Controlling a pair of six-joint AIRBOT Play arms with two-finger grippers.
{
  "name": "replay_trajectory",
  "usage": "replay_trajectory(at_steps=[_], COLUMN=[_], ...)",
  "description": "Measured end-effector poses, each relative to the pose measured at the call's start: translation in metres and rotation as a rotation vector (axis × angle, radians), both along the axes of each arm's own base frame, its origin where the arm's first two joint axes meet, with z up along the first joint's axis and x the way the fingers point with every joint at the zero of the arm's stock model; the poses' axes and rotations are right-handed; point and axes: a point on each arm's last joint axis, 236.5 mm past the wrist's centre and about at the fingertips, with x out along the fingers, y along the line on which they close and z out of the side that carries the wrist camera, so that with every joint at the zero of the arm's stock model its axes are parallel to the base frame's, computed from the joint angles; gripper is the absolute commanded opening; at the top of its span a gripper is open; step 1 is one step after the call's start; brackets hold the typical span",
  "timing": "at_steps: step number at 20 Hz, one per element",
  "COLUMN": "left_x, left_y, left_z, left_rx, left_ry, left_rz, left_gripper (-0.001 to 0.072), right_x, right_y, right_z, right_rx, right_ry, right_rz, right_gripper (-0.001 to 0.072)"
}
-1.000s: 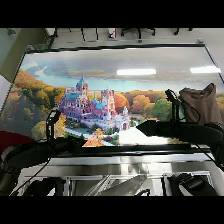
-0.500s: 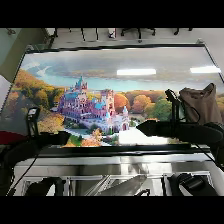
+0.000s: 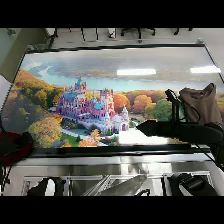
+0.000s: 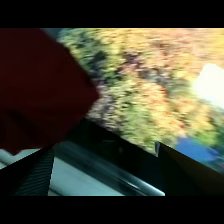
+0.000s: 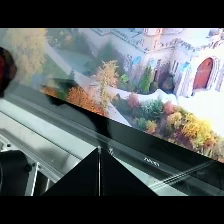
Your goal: Fold the shirts.
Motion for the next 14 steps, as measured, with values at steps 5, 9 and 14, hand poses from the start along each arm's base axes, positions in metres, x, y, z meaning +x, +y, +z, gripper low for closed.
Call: replay_trajectory(at_steps=[5, 9, 14], left_x=[-0.011, -0.007, 0.001], left_y=[0.047, 0.082, 0.108], left_z=[-0.035, -0.047, -0.075], left_rx=[-0.022, -0.052, -0.108], left_ry=[0.156, 0.213, 0.292], left_rz=[0.109, 0.182, 0.219], left_gripper=[0.0714, 0.0714, 0.0713], right_x=[0.000, 0.000, 0.000], right_y=[0.000, 0.000, 0.000], right_z=[0.000, 0.000, 0.000], right_rx=[0.000, 0.000, 0.000], right_ry=[0.000, 0.000, 0.000], right_rz=[0.000, 0.000, 0.000], right_gripper=[0.0019, 0.0019, 0.0019])
